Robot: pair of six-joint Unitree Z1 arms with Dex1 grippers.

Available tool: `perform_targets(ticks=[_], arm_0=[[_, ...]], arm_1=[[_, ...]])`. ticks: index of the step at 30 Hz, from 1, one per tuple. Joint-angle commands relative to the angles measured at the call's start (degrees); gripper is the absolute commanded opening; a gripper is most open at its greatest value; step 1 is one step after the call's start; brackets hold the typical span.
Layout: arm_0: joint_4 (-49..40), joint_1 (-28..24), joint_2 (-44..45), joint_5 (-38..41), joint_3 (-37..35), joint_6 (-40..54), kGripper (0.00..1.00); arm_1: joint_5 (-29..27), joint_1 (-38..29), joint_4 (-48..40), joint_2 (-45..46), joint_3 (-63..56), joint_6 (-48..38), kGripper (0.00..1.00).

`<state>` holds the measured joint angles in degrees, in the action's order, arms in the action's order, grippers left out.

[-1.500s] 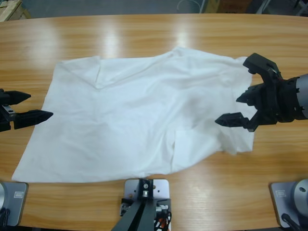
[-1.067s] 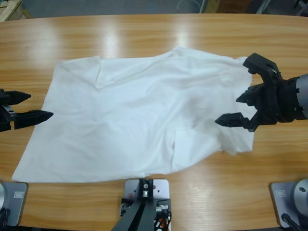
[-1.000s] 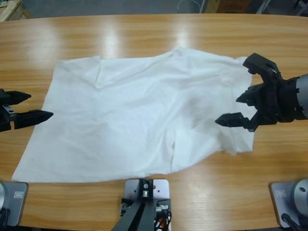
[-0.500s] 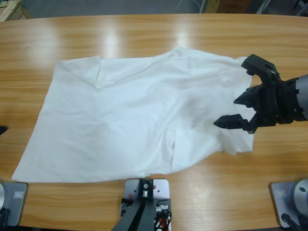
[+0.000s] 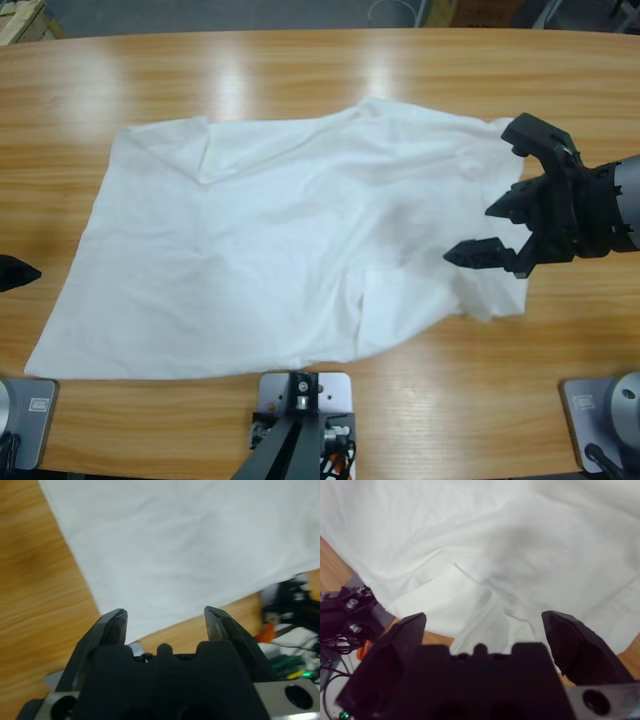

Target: Fold clothes

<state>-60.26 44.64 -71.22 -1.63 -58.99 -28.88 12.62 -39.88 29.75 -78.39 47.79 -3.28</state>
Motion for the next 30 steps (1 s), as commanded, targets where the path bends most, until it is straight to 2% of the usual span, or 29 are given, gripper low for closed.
perform_targets(ticks=[1,4,6,16,20,23,26,30], arm_0=[[-6.56,1.73,-13.14,-1.01,-4.1,-0.14,0.631],[-6.54,2.91,-14.51,2.24,-3.11,-5.07,0.683],[-6.54,4.29,-15.17,2.52,-2.04,-8.32,0.753],[-6.47,13.42,-25.26,4.07,0.45,-18.41,0.752],[-5.55,13.45,-27.94,-0.53,0.7,-20.38,0.752],[-1.49,13.45,-29.33,-3.21,2.72,-22.36,0.75],[4.54,13.45,-29.04,-3.31,5.59,-23.51,0.742],[8.1,13.72,-30.84,-3.63,6.78,-25.26,0.738]], arm_1=[[0.82,-0.39,-0.46,-0.19,-0.56,0.43,0.937],[0.75,-0.39,-0.48,-0.1,-0.56,0.38,0.936],[0.74,-0.37,-0.48,-0.01,-0.59,0.38,0.937],[0.82,-0.37,-0.48,1.2,-0.85,0.38,0.937],[1.02,-0.37,-0.48,1.64,-1.01,0.38,0.938],[1.49,-0.41,-0.48,1.84,-1.08,0.38,0.938],[1.91,-0.39,-0.48,2.05,-1.12,0.38,0.94],[2.05,-0.37,-0.48,2.19,-1.21,0.38,0.941]])
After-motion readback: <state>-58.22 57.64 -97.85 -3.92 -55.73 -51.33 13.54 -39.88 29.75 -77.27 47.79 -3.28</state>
